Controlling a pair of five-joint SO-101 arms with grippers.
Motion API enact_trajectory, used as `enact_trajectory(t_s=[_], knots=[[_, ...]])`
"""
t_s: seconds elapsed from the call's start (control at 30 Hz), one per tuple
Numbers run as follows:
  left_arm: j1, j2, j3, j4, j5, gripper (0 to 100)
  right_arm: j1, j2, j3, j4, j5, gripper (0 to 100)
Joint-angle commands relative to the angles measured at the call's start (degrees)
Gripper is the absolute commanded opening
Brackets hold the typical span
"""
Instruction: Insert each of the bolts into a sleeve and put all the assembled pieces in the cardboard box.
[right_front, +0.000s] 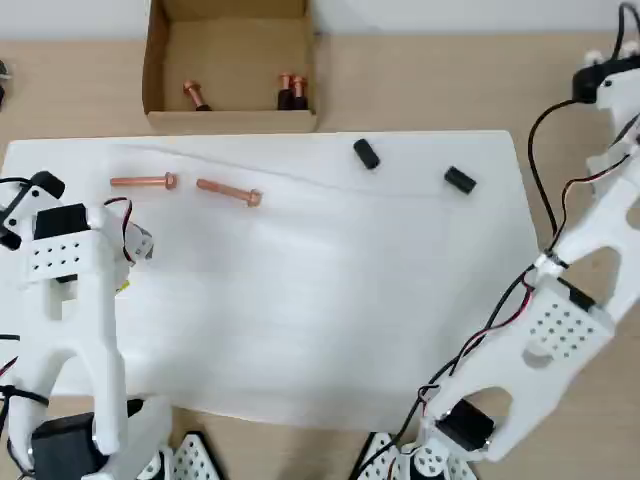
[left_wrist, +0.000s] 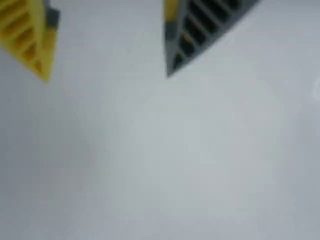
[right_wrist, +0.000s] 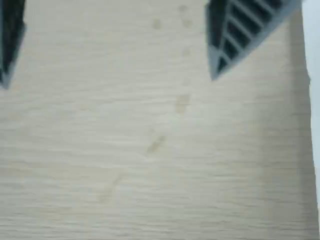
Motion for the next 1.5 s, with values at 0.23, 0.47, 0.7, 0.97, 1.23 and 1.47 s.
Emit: enact_trajectory(t_s=[0.23,0.47,0.7,0.97,1.23,1.47], knots=[[0.00,-0.04,-2.20,-0.62,-3.34,17,1.01,-25.98,31.16,-5.89,-1.76,28.1],[0.00,-0.04,0.79,-6.15,-12.84,17,0.57,-43.56,61.58,-20.92,-0.44,28.1],[-0.26,-0.04,2.11,-13.01,-23.47,17,-2.33,-60.09,83.91,-36.66,5.98,28.1],[-0.09,0.31,1.58,-18.02,-14.77,17,-4.26,-60.09,85.49,-48.97,-3.08,28.1],[-0.44,12.97,-8.35,-13.19,-11.25,17,-11.38,-43.47,79.08,-39.47,-17.85,28.1],[-2.55,21.85,-21.54,-6.59,-9.14,17,-11.21,-37.05,62.11,-24.70,-19.87,28.1]])
